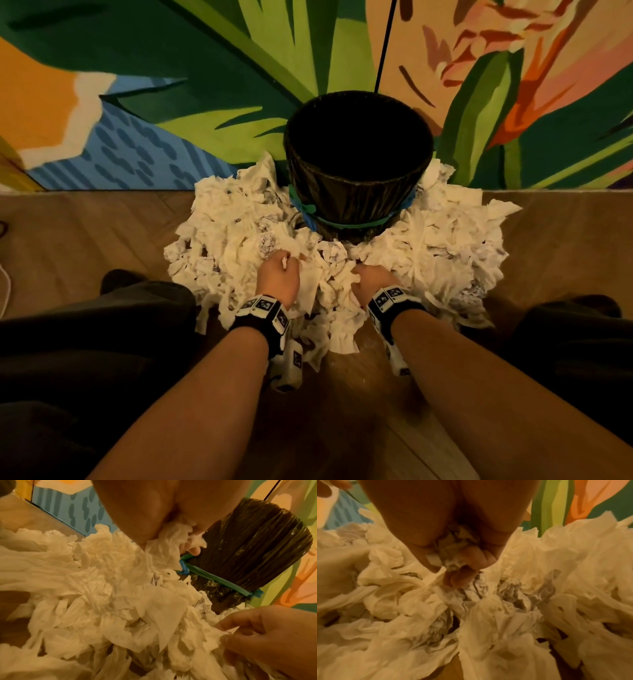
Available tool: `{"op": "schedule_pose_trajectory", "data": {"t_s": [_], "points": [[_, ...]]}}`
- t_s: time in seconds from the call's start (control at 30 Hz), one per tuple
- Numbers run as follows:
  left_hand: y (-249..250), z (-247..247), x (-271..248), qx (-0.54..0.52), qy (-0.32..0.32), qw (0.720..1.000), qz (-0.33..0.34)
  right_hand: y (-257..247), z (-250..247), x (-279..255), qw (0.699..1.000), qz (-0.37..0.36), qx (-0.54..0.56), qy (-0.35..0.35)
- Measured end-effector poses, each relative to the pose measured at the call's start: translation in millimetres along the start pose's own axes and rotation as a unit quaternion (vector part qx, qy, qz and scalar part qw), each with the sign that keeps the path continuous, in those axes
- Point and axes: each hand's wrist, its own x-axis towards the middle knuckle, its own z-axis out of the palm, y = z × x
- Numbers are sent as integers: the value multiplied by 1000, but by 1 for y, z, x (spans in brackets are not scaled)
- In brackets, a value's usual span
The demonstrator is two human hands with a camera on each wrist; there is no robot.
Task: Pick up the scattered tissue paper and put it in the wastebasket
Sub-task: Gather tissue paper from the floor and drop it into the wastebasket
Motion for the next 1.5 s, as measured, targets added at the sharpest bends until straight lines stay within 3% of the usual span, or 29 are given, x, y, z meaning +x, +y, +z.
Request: {"op": "schedule_pose_trajectory", "data": {"t_s": [0.07,0.17,0.33,0.47,0.53,0.6,0.67,0.77,0.87,0.97,1.0,1.13,1.3,1.37,1.5], "points": [[2,-1,0,-60,-1,998,-9,4,-4,1,999,12,26,25],[5,-1,3,-71,1,997,-22,15,-17,-2,991,22,111,75],[10,1,4,-14,9,999,44,27,-34,-20,964,7,223,146],[19,-4,3,-45,-2,996,72,33,-45,-31,893,59,413,168],[32,-10,3,-93,10,993,71,34,-54,-37,832,46,527,165],[52,-17,4,-128,38,988,73,34,-69,-40,749,18,638,178],[72,-25,9,-143,68,984,88,32,-94,-43,711,-5,670,212],[112,-35,19,-185,59,967,163,20,-139,-48,703,-63,645,292],[151,-40,33,-163,41,962,215,5,-186,-44,721,-71,573,384],[178,-38,46,-161,45,954,249,-12,-217,-28,697,-58,620,355],[184,-36,52,-160,48,952,256,-18,-222,-22,708,-51,618,337],[202,-21,67,-137,50,957,251,-35,-222,-7,827,-65,466,307],[212,-6,69,6,-57,962,267,-35,-210,-1,863,-131,393,291],[206,-9,66,3,-48,956,290,-22,-211,-4,837,-115,433,314],[184,-24,54,-88,58,932,346,20,-201,-15,720,-27,552,419]]}}
